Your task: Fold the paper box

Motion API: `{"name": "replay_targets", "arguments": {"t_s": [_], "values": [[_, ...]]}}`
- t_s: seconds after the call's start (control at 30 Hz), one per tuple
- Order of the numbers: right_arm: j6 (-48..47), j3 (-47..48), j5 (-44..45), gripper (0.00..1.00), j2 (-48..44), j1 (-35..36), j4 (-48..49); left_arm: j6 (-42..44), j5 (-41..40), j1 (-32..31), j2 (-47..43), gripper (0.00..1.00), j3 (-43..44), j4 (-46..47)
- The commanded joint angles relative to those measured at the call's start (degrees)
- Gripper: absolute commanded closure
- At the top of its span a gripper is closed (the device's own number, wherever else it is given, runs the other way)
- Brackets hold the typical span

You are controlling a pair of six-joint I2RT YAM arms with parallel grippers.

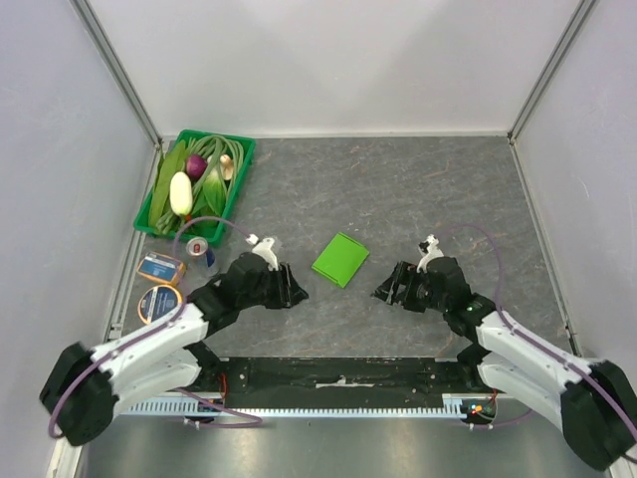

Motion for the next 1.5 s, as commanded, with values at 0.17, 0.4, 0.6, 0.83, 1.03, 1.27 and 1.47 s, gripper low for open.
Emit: {"name": "replay_targets", "arguments": {"t_s": [0.17, 0.4, 0.6, 0.83, 1.03, 1.27, 1.47], "values": [[-13.59, 18.04, 5.23, 0.29, 9.83, -0.05, -11.41, 4.56, -6.3, 1.13, 1.76, 0.42, 11.78, -4.99], [-11.64, 25.44, 2.07, 0.66, 25.07, 0.3, -3.85, 4.13, -3.66, 7.1, 20.65, 0.49, 24.0, -3.05], [-12.45, 29.3, 9.35, 0.94, 32.63, 4.69, -7.35, 5.27, -9.62, 9.74, 34.64, 0.56, 35.34, -8.67], [-5.77, 36.25, 19.99, 1.0, 39.31, 10.05, -15.88, 6.85, -14.12, 8.87, 47.84, 0.71, 45.99, -16.06], [2.04, 36.87, 23.33, 1.0, 42.13, 12.43, -15.54, 6.68, -13.34, 6.41, 51.8, 0.76, 46.78, -15.88], [6.36, 36.77, 19.48, 1.0, 44.94, 12.87, -5.45, 4.13, -5.1, 3.6, 50.4, 0.82, 42.13, -13.34], [7.51, 41.69, 11.65, 1.0, 52.93, 13.31, 0.8, 4.92, 3.63, -0.62, 49.6, 0.84, 38.62, -9.74]]}}
